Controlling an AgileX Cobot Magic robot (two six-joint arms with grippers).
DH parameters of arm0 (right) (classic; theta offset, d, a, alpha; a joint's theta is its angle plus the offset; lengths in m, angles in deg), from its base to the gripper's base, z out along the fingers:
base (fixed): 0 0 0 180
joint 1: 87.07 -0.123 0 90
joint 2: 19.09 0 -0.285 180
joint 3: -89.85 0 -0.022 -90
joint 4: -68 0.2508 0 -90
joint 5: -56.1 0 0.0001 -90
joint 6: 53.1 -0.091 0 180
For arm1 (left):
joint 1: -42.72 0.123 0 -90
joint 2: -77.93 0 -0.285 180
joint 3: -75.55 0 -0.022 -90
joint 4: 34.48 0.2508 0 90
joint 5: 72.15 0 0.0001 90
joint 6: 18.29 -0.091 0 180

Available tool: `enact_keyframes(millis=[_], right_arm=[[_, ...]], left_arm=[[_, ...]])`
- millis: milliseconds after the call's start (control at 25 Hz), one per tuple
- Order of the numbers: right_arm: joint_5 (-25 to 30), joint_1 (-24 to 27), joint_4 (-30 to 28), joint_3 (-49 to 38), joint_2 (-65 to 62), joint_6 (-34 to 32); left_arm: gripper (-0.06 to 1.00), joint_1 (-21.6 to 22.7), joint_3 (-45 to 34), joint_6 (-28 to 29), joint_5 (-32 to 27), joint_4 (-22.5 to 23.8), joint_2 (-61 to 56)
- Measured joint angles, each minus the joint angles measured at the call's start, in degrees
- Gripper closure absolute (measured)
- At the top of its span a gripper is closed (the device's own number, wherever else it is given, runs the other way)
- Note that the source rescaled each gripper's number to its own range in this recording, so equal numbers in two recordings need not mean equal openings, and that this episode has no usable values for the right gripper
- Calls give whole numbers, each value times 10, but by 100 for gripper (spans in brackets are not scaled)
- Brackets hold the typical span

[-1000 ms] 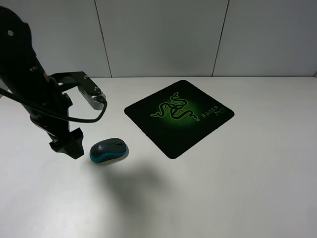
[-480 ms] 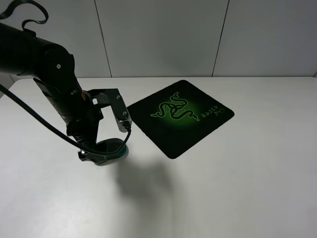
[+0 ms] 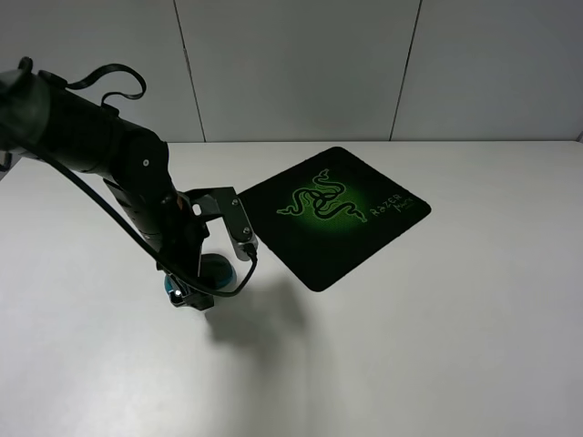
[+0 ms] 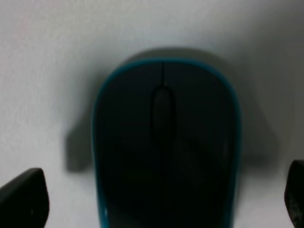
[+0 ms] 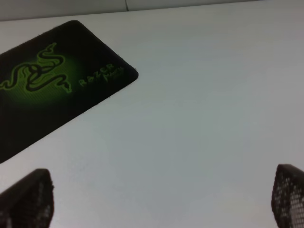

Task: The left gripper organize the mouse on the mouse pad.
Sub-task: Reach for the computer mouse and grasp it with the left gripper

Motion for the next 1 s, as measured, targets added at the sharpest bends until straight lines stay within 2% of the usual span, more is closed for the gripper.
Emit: enact_keyframes(millis=[240,360,480,760,800,1000], right_arm=[[0,0,0,0,0,0],[0,0,0,0,0,0],[0,0,0,0,0,0],[0,0,0,0,0,0],[0,0,0,0,0,0],[0,0,0,0,0,0]], left_arm=[[-4,0,0,-3,14,-6,15],[0,0,1,-4,13,-7,18],[16,0,1,-4,12,-11,18],[92,0,1,-4,13,-11,20],[94,0,1,-4,14,-11,20],[94,0,1,-4,15,-10,20]])
